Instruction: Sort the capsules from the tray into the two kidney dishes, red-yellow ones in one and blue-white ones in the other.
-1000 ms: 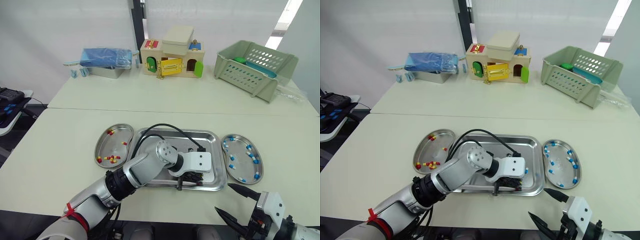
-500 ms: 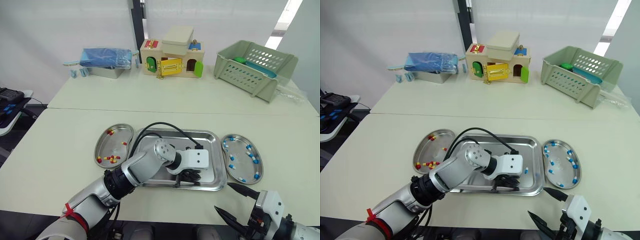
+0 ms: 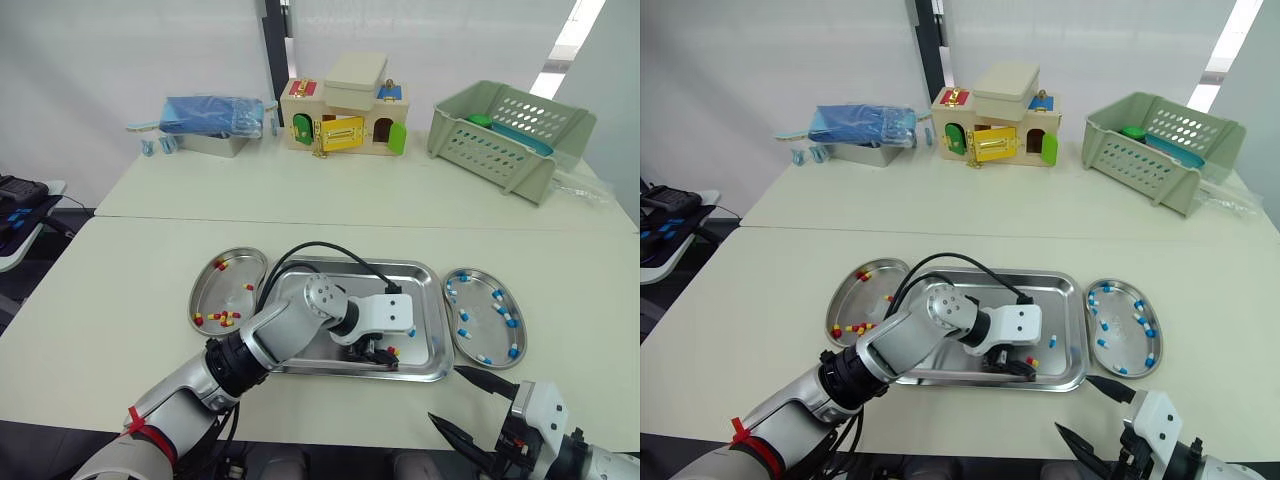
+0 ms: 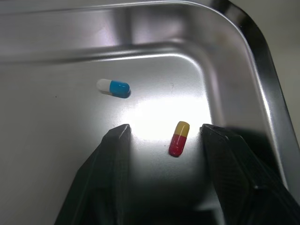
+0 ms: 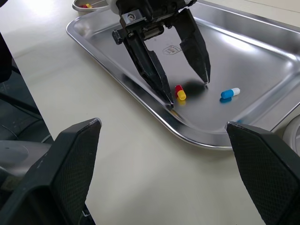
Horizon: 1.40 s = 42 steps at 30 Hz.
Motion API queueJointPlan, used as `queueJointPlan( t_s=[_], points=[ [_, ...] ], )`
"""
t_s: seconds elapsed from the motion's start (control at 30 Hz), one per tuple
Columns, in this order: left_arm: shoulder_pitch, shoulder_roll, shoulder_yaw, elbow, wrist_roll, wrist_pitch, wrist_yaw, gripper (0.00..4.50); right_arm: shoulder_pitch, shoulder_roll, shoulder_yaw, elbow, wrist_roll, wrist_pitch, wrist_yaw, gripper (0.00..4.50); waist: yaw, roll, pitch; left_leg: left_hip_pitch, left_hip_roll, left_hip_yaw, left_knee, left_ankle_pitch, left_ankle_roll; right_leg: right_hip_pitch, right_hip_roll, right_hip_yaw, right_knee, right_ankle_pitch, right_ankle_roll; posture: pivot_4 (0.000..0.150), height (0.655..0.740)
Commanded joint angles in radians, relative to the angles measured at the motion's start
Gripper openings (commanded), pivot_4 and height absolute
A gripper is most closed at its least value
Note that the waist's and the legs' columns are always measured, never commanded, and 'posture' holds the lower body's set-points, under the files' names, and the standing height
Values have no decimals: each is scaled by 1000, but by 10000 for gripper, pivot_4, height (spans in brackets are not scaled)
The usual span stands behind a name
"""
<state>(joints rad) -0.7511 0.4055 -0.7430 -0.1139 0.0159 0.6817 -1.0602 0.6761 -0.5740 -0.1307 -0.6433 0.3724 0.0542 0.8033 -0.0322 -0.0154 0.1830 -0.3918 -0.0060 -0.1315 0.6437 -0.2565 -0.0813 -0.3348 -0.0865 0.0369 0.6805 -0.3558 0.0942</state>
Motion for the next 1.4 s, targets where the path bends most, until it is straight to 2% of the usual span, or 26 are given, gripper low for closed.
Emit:
queueJointPlan(
  t_s=[0.03,0.17,0.47,0.63,0.87,1.13,1.4],
  points=[
    [12,10,-9,-9,23,-5,-2,13203,0,1,5,-17,-2,-16,-1,45000,0,0,0,0,0,0,0,0,0,0,0,0,0,0,0,1500,7400],
    [13,10,-10,-10,24,-5,-3,375,-2,1,8,-17,-4,-15,-3,45000,0,0,0,0,0,0,0,0,0,0,0,0,0,0,0,1500,7400],
    [12,14,2,-16,12,-6,-17,375,-4,0,12,-21,-3,-18,0,45000,0,0,0,0,0,0,0,0,0,0,0,0,0,0,0,1500,7400],
    [-5,38,63,-28,-43,0,-68,375,-6,-3,1,-24,13,-27,14,45000,-1,0,0,0,0,0,0,0,0,0,0,0,0,0,0,1500,7400],
    [-24,109,171,-25,-87,6,-97,375,-26,-12,-25,-36,56,-35,43,45000,0,0,0,0,0,0,0,0,0,0,0,0,0,0,0,1500,7400],
    [-43,138,321,-66,-189,119,-90,375,-44,-15,-21,-26,57,-71,64,45000,-2,0,0,0,0,0,0,0,0,0,0,0,0,0,0,1500,7400],
    [12,262,493,-144,-241,259,5,375,-71,-43,-13,-1,58,-83,112,45000,-5,0,0,0,0,-1,0,0,0,-1,0,0,1,0,0,1500,7400]
  ],
)
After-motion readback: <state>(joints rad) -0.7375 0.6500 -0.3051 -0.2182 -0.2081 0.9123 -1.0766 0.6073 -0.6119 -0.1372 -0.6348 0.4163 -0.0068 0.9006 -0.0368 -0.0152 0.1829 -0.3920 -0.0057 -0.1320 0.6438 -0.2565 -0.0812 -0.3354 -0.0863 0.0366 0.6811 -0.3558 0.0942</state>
